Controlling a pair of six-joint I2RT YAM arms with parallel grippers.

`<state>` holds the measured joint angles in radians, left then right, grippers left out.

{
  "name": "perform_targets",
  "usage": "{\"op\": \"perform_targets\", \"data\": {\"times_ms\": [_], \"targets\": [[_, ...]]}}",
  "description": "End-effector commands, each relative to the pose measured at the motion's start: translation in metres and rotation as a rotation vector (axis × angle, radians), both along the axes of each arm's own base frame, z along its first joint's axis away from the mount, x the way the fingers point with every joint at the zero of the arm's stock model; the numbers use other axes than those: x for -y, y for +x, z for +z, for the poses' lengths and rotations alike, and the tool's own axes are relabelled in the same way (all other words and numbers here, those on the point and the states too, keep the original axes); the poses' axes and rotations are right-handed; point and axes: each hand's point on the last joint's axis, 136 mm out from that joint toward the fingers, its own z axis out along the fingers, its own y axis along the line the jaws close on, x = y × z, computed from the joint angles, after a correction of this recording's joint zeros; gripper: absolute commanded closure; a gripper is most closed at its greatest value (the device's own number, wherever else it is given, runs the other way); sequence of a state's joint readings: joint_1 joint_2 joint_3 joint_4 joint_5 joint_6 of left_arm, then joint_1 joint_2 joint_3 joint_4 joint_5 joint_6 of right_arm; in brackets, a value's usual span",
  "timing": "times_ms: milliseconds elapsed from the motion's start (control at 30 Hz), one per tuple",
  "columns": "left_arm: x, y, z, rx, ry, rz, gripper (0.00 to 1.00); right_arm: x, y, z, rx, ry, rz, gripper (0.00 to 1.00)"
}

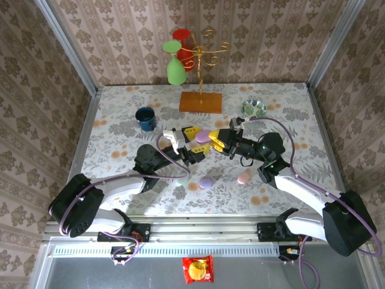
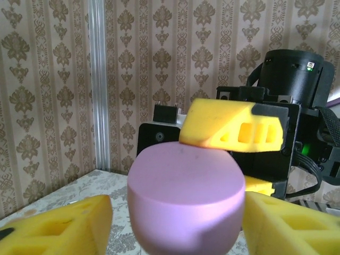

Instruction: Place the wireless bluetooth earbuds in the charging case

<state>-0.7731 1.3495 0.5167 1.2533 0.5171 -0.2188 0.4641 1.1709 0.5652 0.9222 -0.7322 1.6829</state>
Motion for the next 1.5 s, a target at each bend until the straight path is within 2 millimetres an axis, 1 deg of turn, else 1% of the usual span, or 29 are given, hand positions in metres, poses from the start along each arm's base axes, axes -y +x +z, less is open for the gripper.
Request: {"op": "perform_targets", "data": {"times_ms": [0,67,167,233,400,533,633,733,900,933,1033,1133,1167,1233,1267,1300,1367,1433,1467], "targets": [[0.003,-0.005,0.022,0.039,-0.052,-0.028,0.41,0.007,-0.001,0.012,0.039,0.034,-0.026,1.0],[0.004,-0.004,0.02,0.03,-0.049,-0.025,0.42,0.008,-0.001,0.013,0.041,0.034,-0.029,1.0],[0.005,-0.004,0.019,0.024,-0.048,-0.028,0.48,0.008,0.0,0.011,0.035,0.03,-0.031,1.0],[0.006,-0.004,0.018,0.022,-0.046,-0.033,0.5,0.009,0.0,0.009,0.033,0.028,-0.034,1.0],[0.007,0.0,0.013,0.01,-0.04,-0.019,0.44,0.009,0.0,0.014,0.044,0.036,-0.034,1.0],[0.009,-0.001,0.015,0.001,-0.046,-0.026,0.45,0.01,0.001,0.014,0.046,0.04,-0.045,1.0],[0.009,-0.003,0.016,0.002,-0.048,-0.034,0.47,0.011,0.002,0.01,0.036,0.035,-0.05,1.0],[0.009,-0.004,0.017,0.002,-0.049,-0.038,0.52,0.01,0.002,0.007,0.032,0.03,-0.048,1.0],[0.01,-0.004,0.018,0.003,-0.051,-0.04,0.51,0.01,0.003,0.004,0.024,0.025,-0.045,1.0],[0.01,-0.004,0.019,0.005,-0.053,-0.04,0.52,0.009,0.003,0.004,0.025,0.025,-0.044,1.0],[0.01,-0.004,0.017,0.006,-0.048,-0.041,0.59,0.009,0.003,0.005,0.024,0.024,-0.044,1.0],[0.011,-0.006,0.016,0.011,-0.043,-0.049,0.68,0.009,0.003,0.004,0.023,0.02,-0.044,1.0],[0.011,-0.007,0.016,0.016,-0.041,-0.052,0.7,0.01,0.003,0.004,0.023,0.017,-0.047,1.0],[0.011,-0.008,0.015,0.023,-0.037,-0.051,0.7,0.011,0.004,0.002,0.02,0.008,-0.054,0.9],[0.011,-0.008,0.015,0.023,-0.035,-0.053,0.71,0.011,0.005,0.003,0.025,0.002,-0.057,0.83],[0.011,-0.009,0.013,0.024,-0.032,-0.054,0.71,0.012,0.005,0.003,0.031,-0.004,-0.062,0.74],[0.01,-0.009,0.011,0.026,-0.025,-0.057,0.71,0.015,0.007,0.002,0.043,-0.031,-0.085,0.52],[0.008,-0.009,0.009,0.023,-0.02,-0.062,0.71,0.02,0.009,-0.003,0.052,-0.091,-0.115,0.38],[0.007,-0.01,0.007,0.02,-0.015,-0.068,0.71,0.024,0.01,-0.007,0.064,-0.139,-0.131,0.33]]}}
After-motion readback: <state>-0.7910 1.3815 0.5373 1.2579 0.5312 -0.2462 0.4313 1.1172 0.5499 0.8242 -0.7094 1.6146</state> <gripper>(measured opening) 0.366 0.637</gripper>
